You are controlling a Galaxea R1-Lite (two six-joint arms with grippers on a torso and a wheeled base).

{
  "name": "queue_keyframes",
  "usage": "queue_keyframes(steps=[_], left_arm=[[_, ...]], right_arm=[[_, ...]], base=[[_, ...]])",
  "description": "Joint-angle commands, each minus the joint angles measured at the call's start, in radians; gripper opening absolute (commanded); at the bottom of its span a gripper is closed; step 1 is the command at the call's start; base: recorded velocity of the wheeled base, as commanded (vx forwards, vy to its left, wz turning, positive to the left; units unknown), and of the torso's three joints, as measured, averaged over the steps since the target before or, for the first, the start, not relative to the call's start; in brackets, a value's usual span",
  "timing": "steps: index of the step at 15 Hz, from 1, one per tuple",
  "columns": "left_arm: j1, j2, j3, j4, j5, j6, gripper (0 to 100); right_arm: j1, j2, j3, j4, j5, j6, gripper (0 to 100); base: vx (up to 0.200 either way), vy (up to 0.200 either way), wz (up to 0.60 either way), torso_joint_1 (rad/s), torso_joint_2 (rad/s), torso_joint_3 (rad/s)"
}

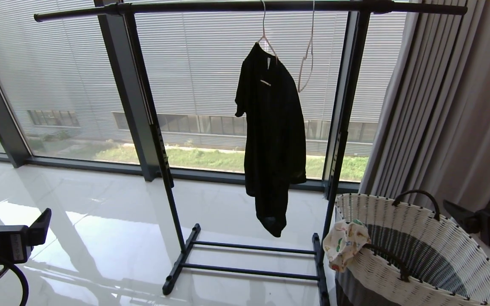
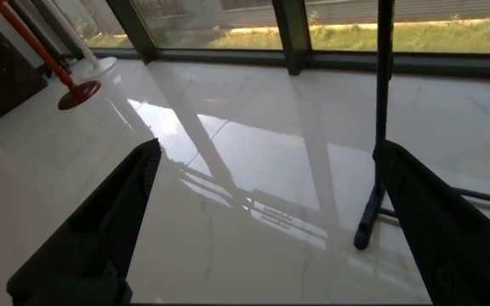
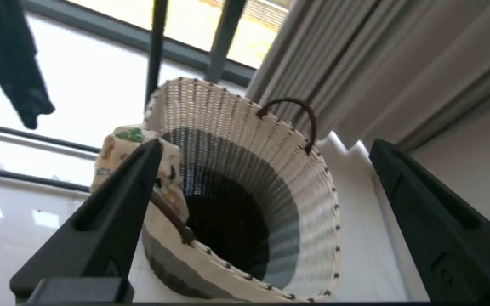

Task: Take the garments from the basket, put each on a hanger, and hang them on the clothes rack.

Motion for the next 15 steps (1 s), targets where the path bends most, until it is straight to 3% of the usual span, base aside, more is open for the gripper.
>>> queue_keyframes(steps=[1,5,15], left_arm=[[-0.001,0.000,0.000,0.000,0.000,0.000,100],[-0.016,-0.020,0.000,0.000,-0.028,0.000,100],[-0.036,-0.036,0.008,0.000,-0.055,0.004,100]], right_arm=[[0.000,0.005,-0.001,0.001,0.054,-0.001,100],[0.000,0.043,0.018,0.004,0.092,-0.029,100],[0.020,0.096,0.088,0.009,0.121,-0.099,100]], base=[[0.000,0.000,0.00,0.000,0.00,0.000],[0.000,0.000,0.00,0.000,0.00,0.000],[0.200,0.000,0.00,0.005,0.00,0.000]])
